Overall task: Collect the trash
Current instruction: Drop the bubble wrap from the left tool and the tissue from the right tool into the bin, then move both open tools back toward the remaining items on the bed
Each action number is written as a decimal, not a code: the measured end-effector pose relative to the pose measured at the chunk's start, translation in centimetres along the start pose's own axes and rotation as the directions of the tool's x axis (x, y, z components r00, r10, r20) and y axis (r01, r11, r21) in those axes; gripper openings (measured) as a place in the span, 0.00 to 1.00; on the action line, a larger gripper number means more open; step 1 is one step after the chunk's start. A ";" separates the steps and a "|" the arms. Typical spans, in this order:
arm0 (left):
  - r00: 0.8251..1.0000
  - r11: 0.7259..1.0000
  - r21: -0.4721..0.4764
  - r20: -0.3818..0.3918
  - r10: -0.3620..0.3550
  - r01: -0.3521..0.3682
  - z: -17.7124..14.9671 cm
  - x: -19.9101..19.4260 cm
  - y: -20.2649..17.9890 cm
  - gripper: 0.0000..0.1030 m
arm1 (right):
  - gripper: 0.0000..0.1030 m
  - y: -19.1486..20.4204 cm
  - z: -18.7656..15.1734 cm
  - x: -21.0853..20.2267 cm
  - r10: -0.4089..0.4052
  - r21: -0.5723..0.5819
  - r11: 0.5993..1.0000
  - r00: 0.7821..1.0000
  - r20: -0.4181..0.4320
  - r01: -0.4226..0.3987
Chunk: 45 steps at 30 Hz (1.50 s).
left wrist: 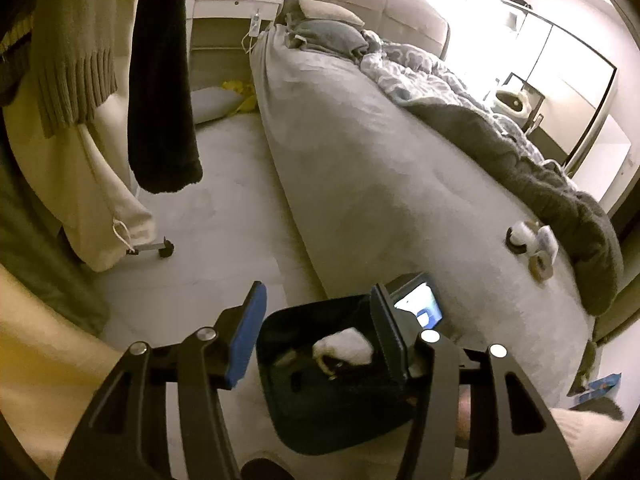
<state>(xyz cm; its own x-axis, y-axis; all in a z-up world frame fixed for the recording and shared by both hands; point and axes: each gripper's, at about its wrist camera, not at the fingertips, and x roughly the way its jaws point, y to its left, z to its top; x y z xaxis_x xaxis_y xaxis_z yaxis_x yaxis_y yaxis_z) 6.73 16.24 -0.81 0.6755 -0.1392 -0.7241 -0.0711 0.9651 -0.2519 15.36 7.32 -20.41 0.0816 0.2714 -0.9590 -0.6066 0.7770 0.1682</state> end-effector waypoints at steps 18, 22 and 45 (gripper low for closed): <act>0.997 0.999 0.046 0.073 -0.015 0.012 2.7 -2.8 -3.4 0.55 | 0.86 0.8 0.6 -2.1 0.045 -0.017 0.999 0.998 0.051 -0.044; 0.995 0.998 0.055 0.100 -0.022 0.016 3.4 -3.5 -4.2 0.55 | 0.88 1.1 1.2 -6.1 0.055 -0.041 0.998 0.988 0.146 -0.049; 0.976 0.998 0.008 0.211 -0.062 0.062 6.7 -4.7 -8.2 0.65 | 0.79 -13.8 -3.1 -27.6 -0.422 0.218 0.905 0.700 0.577 0.366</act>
<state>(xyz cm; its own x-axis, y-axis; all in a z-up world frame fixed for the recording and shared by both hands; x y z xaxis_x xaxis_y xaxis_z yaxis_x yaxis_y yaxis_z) 9.04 10.50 8.97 0.8181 -0.1493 -0.5554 -0.0233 0.9563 -0.2914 19.02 -12.61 3.09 0.7691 0.1900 -0.6103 -0.3467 0.9261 -0.1486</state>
